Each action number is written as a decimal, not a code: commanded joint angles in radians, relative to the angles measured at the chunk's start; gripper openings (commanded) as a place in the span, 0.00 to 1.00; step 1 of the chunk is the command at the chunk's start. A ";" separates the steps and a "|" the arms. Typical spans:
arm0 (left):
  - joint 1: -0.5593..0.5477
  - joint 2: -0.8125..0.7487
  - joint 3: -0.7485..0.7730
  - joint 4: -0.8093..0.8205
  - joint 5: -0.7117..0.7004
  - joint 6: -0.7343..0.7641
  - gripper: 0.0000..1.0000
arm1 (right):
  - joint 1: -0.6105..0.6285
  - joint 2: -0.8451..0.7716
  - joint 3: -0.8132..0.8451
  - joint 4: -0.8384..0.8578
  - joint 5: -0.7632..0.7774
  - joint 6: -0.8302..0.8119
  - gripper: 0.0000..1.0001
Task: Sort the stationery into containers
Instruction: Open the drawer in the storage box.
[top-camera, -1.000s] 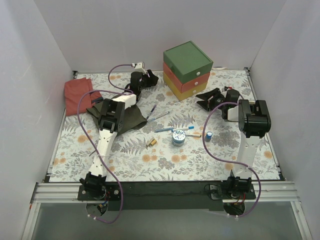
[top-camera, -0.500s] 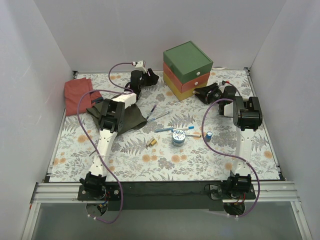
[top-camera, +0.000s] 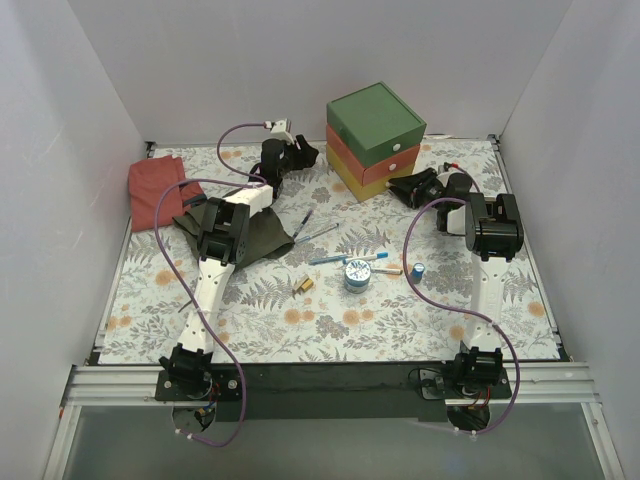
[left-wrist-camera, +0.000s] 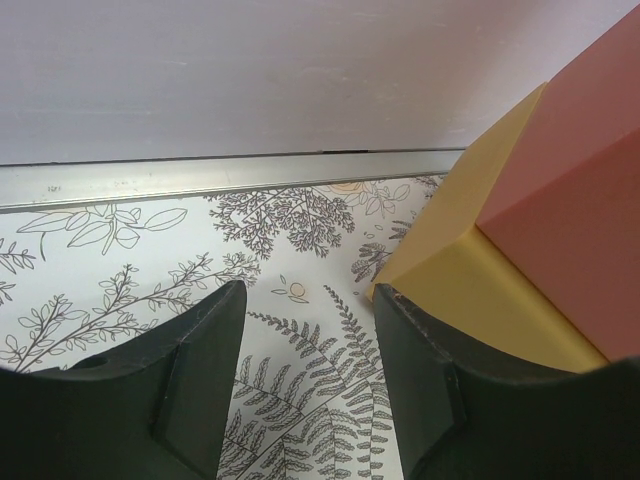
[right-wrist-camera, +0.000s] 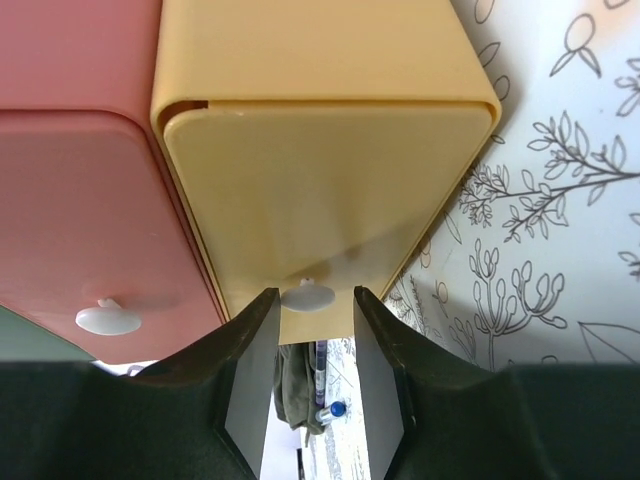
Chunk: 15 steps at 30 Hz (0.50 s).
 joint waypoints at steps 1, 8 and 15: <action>0.000 -0.023 -0.014 0.017 0.005 0.013 0.54 | 0.011 0.012 0.039 0.039 -0.004 -0.001 0.43; 0.000 -0.017 -0.004 0.012 0.005 0.019 0.54 | 0.015 0.026 0.045 0.037 -0.007 0.006 0.39; 0.000 -0.009 0.001 0.014 0.005 0.019 0.54 | 0.014 0.026 0.016 0.088 -0.012 0.022 0.25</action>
